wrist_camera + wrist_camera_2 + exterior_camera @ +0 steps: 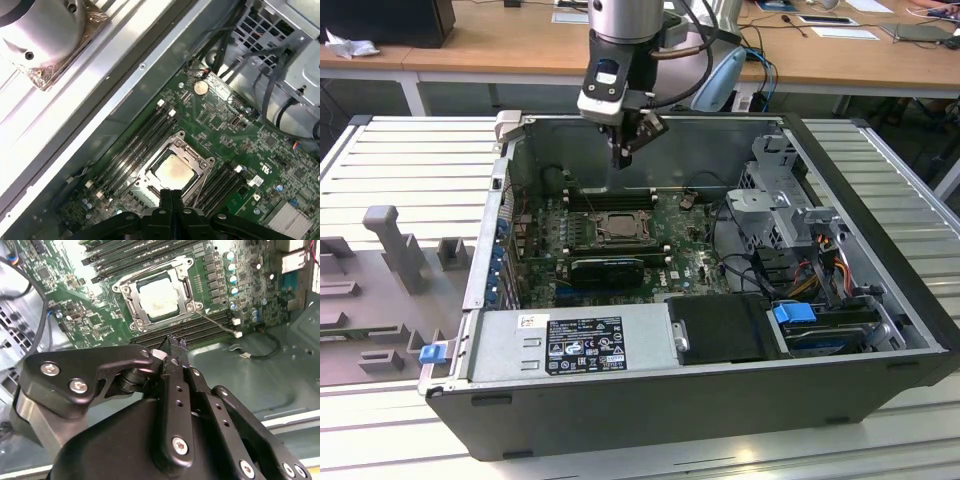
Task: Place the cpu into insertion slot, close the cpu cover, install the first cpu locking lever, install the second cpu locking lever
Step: 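Install the first cpu locking lever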
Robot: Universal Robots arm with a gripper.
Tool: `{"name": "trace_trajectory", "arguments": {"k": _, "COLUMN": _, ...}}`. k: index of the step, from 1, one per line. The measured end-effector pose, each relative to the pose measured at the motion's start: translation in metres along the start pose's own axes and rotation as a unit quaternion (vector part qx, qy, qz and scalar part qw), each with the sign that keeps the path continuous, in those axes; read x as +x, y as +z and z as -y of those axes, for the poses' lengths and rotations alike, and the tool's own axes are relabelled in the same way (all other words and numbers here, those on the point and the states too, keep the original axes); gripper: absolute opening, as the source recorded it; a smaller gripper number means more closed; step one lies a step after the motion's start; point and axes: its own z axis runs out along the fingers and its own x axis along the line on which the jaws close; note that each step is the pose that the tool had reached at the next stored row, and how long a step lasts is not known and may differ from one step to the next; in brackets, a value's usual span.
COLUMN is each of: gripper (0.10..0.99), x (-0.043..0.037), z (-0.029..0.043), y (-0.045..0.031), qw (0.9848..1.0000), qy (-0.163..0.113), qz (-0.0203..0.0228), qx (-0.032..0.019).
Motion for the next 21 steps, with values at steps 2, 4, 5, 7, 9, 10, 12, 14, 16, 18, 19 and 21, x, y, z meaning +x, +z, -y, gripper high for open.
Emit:
{"name": "trace_trajectory", "arguments": {"k": 2, "gripper": 0.106, "x": 0.0000, "z": 0.0000, "y": 0.0000, "qw": 0.9996, "qy": -0.030, "qz": -0.0019, "qx": 0.0011}}
{"name": "trace_trajectory", "arguments": {"k": 4, "gripper": 0.106, "x": 0.0000, "z": 0.0000, "y": 0.0000, "qw": 0.9989, "qy": -0.046, "qz": -0.0030, "qx": 0.0017}}
{"name": "trace_trajectory", "arguments": {"k": 5, "gripper": 0.106, "x": 0.0000, "z": 0.0000, "y": 0.0000, "qw": 0.9983, "qy": -0.058, "qz": -0.0037, "qx": 0.0021}}
{"name": "trace_trajectory", "arguments": {"k": 7, "gripper": 0.106, "x": 0.0000, "z": 0.0000, "y": 0.0000, "qw": 0.9975, "qy": -0.071, "qz": -0.0045, "qx": 0.0025}}
{"name": "trace_trajectory", "arguments": {"k": 9, "gripper": 0.106, "x": 0.0000, "z": 0.0000, "y": 0.0000, "qw": 0.9960, "qy": -0.089, "qz": -0.0057, "qx": 0.0032}}
{"name": "trace_trajectory", "arguments": {"k": 10, "gripper": 0.106, "x": 0.0000, "z": 0.0000, "y": 0.0000, "qw": 0.9955, "qy": -0.095, "qz": -0.0061, "qx": 0.0034}}
{"name": "trace_trajectory", "arguments": {"k": 12, "gripper": 0.106, "x": 0.0000, "z": 0.0000, "y": 0.0000, "qw": 0.9936, "qy": -0.113, "qz": -0.0072, "qx": 0.0040}}
{"name": "trace_trajectory", "arguments": {"k": 14, "gripper": 0.106, "x": 0.0000, "z": 0.0000, "y": 0.0000, "qw": 0.9923, "qy": -0.124, "qz": -0.0079, "qx": 0.0044}}
{"name": "trace_trajectory", "arguments": {"k": 16, "gripper": 0.106, "x": 0.0000, "z": 0.0000, "y": 0.0000, "qw": 0.9904, "qy": -0.138, "qz": -0.0088, "qx": 0.0050}}
{"name": "trace_trajectory", "arguments": {"k": 18, "gripper": 0.106, "x": 0.0000, "z": 0.0000, "y": 0.0000, "qw": 0.9887, "qy": -0.149, "qz": -0.0095, "qx": 0.0054}}
{"name": "trace_trajectory", "arguments": {"k": 19, "gripper": 0.106, "x": 0.0000, "z": 0.0000, "y": 0.0000, "qw": 0.9876, "qy": -0.156, "qz": -0.0100, "qx": 0.0056}}
{"name": "trace_trajectory", "arguments": {"k": 21, "gripper": 0.106, "x": 0.0000, "z": 0.0000, "y": 0.0000, "qw": 0.9862, "qy": -0.165, "qz": -0.0105, "qx": 0.0059}}
